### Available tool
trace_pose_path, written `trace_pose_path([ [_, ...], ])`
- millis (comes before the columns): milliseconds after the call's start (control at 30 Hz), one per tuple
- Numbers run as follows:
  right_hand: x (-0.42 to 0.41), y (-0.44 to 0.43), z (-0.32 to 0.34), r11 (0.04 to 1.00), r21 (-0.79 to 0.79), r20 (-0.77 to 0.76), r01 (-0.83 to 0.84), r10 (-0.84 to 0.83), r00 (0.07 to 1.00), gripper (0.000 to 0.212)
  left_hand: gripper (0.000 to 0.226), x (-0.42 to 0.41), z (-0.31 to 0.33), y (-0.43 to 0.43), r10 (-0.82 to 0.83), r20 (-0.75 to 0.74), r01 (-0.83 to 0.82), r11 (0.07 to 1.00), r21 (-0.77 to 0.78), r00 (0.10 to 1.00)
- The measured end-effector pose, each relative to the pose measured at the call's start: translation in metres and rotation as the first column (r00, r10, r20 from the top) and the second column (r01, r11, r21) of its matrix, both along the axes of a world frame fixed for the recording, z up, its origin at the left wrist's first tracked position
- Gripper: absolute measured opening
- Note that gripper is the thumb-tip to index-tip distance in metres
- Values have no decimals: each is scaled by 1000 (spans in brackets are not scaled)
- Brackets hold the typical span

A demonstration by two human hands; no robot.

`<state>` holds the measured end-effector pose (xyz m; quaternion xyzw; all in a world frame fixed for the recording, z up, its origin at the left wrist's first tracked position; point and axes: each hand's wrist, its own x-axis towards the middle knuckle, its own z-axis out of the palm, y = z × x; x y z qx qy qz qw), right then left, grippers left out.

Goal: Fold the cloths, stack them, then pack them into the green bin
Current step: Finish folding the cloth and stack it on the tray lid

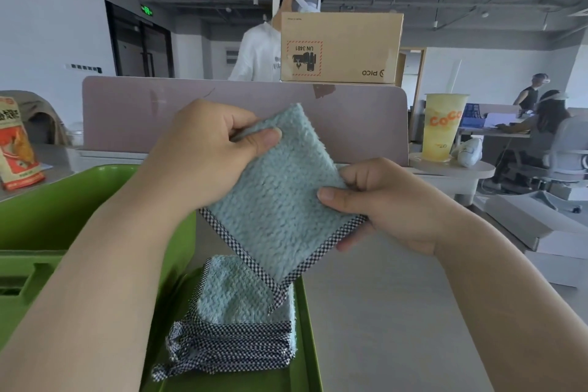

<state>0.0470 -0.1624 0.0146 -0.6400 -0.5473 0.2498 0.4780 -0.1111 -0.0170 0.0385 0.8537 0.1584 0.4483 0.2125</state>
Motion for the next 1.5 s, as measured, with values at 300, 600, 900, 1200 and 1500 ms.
trace_pose_path([
  [300,-12,7,-2,992,105,-178,-64,82,981,36,20,7,-5,-6,-141,-135,121,982,-148,981],
  [600,-25,23,-10,983,140,-599,119,-11,801,15,64,-3,-28,8,-38,2,31,774,-632,999],
  [900,-34,44,-30,980,81,-731,180,-64,679,25,62,-36,-73,1,-162,518,536,93,-839,840],
  [1200,-42,63,-63,929,-132,-547,345,-358,757,18,11,-30,-122,1,-94,223,240,247,-939,970],
  [1500,-39,68,-78,932,-279,-484,229,-343,805,21,22,-32,-129,2,157,130,25,541,-841,979],
])
